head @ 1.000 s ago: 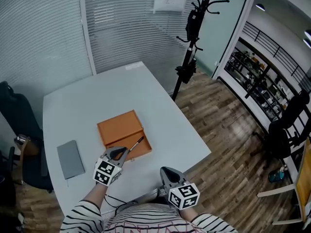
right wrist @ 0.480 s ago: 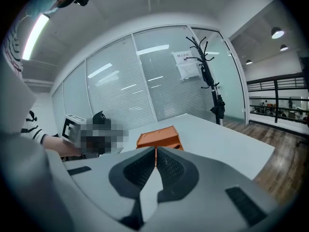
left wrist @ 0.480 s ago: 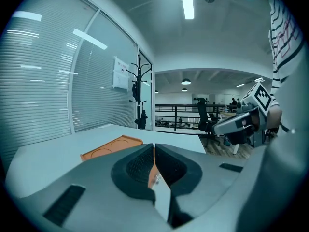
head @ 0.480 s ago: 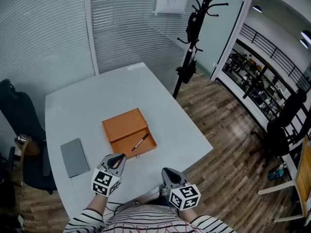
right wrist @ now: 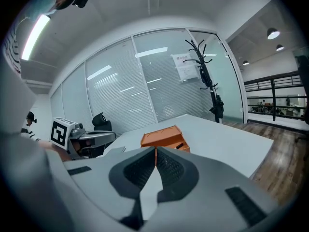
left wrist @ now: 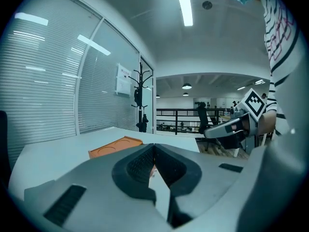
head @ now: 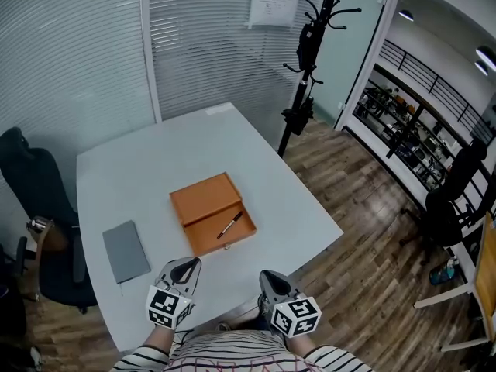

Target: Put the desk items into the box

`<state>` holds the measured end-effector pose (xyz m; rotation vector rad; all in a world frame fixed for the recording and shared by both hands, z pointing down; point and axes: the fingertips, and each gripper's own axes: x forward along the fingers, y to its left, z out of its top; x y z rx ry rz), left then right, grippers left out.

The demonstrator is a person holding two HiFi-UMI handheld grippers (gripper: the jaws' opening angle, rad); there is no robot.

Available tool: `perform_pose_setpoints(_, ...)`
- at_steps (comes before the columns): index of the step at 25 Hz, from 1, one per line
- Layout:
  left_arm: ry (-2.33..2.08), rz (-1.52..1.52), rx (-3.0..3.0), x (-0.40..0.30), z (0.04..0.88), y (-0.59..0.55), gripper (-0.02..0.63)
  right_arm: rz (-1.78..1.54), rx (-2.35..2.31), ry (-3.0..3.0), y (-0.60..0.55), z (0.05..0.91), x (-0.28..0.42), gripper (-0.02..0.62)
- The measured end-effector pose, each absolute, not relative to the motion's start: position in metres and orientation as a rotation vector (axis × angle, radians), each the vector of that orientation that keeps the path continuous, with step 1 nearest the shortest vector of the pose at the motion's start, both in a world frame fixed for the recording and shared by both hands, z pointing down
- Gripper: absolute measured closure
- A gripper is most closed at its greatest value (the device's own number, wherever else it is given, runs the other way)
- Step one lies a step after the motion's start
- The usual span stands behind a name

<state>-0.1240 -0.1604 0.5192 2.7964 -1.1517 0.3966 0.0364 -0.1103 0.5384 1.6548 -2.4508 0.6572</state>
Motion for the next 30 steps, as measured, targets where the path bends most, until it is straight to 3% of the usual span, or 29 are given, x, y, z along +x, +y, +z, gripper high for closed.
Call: perform_pose_setpoints(30, -1.232, 0.342, 2.665, -0.164, 0.540, -0.095, 0.583, 0.548, 1.534, -2.424, -0.085, 0.545, 0.002, 0.569)
